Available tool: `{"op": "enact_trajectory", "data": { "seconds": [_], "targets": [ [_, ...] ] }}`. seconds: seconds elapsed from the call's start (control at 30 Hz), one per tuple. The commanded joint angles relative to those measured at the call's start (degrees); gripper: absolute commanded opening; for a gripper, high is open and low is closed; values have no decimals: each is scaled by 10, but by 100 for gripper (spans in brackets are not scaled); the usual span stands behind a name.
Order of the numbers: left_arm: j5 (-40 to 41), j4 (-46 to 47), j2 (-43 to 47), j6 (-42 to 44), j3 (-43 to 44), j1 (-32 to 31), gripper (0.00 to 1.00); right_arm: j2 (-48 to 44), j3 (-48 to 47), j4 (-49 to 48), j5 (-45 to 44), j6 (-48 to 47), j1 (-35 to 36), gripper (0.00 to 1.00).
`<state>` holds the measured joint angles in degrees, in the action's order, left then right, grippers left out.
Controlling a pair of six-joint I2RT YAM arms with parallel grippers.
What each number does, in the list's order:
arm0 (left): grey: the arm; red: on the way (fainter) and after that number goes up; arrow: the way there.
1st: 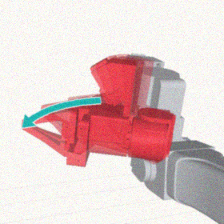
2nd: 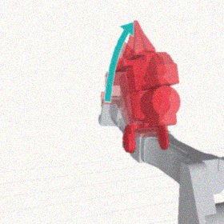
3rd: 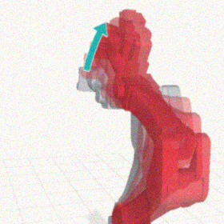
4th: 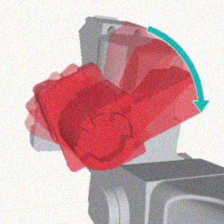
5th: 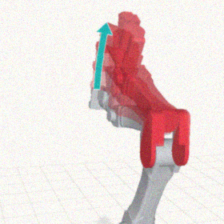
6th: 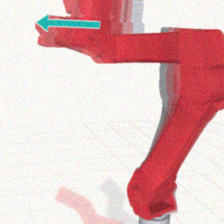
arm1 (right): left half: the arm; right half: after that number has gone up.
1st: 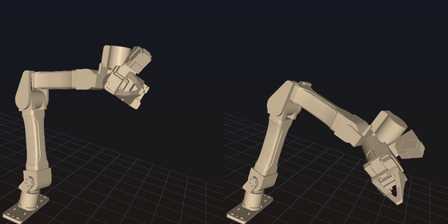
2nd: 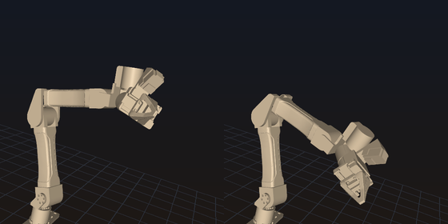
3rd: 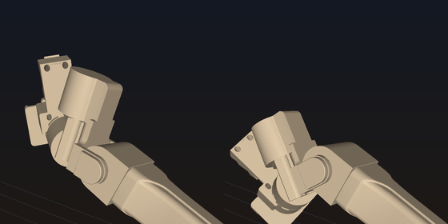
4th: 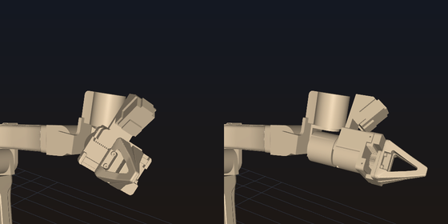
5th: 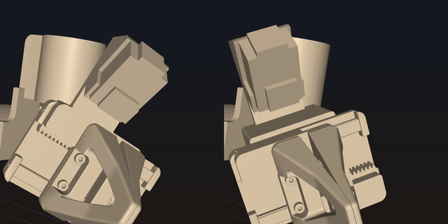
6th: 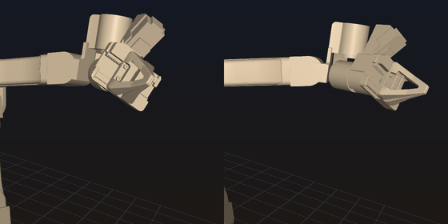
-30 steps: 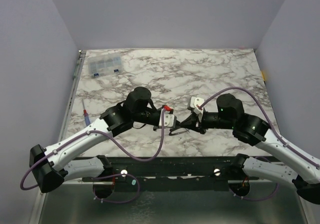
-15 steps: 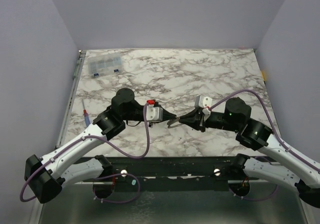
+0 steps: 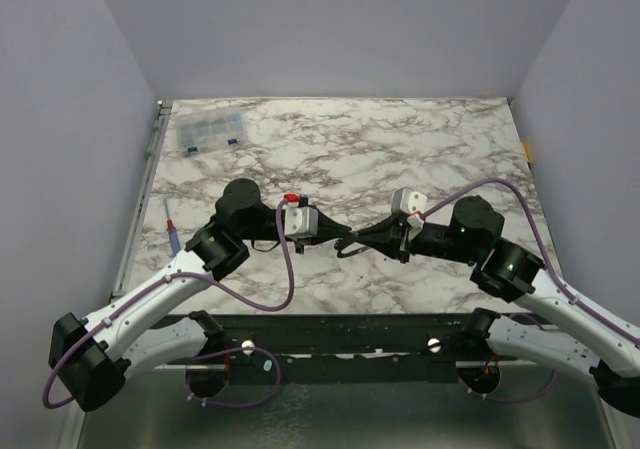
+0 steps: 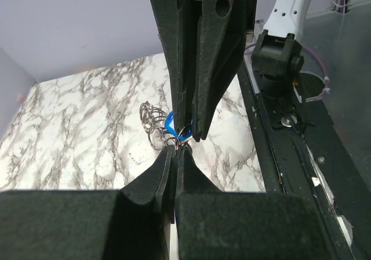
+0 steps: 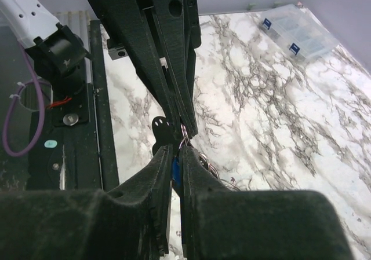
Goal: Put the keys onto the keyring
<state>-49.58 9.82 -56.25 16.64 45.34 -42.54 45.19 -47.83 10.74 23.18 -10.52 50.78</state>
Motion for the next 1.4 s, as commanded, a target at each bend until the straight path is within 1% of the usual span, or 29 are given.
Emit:
{"op": "enact_trajectory", "data": {
  "seconds": [0.0,0.1,0.13,0.57,0.67,0.77,1.03,1.37],
  "targets": [
    [-25,72,20,-22,-6,6,0,0,16,9,-14,8,2,11],
    [-30,80,22,-28,-8,9,0,0,17,13,-22,9,2,2],
    [-32,82,23,-30,-8,9,0,-1,18,14,-24,9,2,1],
    [-50,99,25,-45,-11,14,0,3,21,14,-42,11,2,1],
    [-58,101,25,-47,-11,14,0,11,15,11,-63,21,2,1],
    [-65,105,25,-51,-10,15,0,26,-3,19,-109,42,2,1],
    [-73,116,35,-61,-15,15,0,65,-29,23,-90,77,2,1],
    [-76,124,45,-68,-18,15,0,70,-44,23,-97,103,2,1]
  ]
}}
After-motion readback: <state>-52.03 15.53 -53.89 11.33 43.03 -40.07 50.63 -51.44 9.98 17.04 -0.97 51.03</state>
